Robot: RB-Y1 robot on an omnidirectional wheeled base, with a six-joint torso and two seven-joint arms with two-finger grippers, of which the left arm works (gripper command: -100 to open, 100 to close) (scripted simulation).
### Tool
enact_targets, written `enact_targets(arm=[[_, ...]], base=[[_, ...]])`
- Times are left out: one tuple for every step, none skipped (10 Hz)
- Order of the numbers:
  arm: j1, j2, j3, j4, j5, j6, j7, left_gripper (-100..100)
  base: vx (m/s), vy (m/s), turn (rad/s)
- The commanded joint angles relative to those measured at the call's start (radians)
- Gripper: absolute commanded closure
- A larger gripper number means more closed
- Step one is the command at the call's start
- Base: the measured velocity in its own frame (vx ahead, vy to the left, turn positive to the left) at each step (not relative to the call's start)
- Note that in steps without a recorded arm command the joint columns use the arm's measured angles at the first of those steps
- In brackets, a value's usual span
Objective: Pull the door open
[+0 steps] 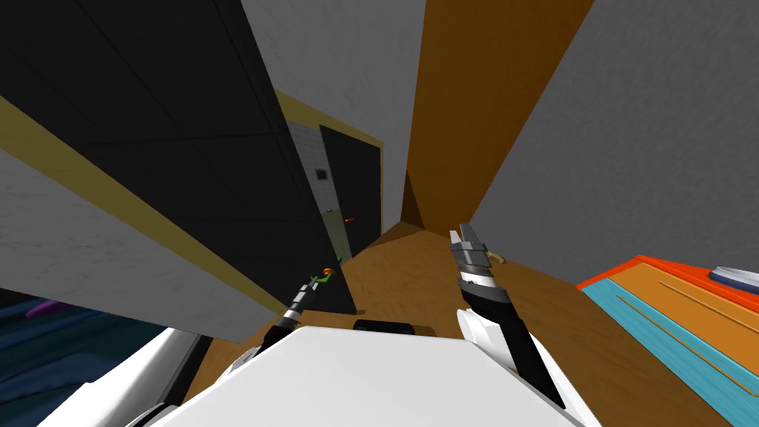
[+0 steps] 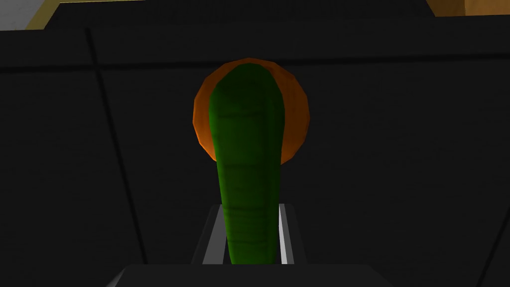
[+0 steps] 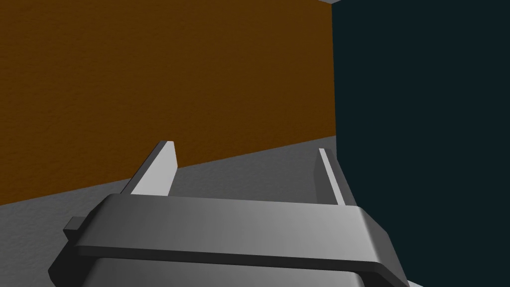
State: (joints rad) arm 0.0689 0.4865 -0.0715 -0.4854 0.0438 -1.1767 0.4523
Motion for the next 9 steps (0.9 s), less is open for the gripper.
enact_targets(arm=[[-0.009, -0.009, -0.010, 0.031, -0.006, -0.026, 0.002, 100], [-0.009, -0.009, -0.010, 0.031, -0.006, -0.026, 0.002, 100], [0.000, -0.004, -0.017, 0.032, -0.011, -0.043, 0.009, 100], [-0.011, 0.001, -0.008, 0.048, -0.005, -0.035, 0.007, 100], [-0.008, 0.004, -0.011, 0.057, -0.007, -0.051, 0.010, 100], [-0.007, 0.004, -0.012, 0.058, -0.008, -0.054, 0.011, 100], [-0.005, 0.005, -0.014, 0.061, -0.009, -0.061, 0.013, 100], [-0.003, 0.006, -0.016, 0.064, -0.010, -0.068, 0.014, 100], [-0.001, 0.006, -0.018, 0.067, -0.011, -0.076, 0.016, 100]], base=[[-0.069, 0.034, -0.010], [-0.029, 0.008, 0.014], [-0.084, 0.008, -0.077], [-0.049, 0.017, -0.015], [-0.134, 0.035, -0.154], [-0.179, 0.075, -0.164], [-0.186, 0.081, -0.157], [-0.176, 0.065, -0.165], [-0.173, 0.040, -0.151]])
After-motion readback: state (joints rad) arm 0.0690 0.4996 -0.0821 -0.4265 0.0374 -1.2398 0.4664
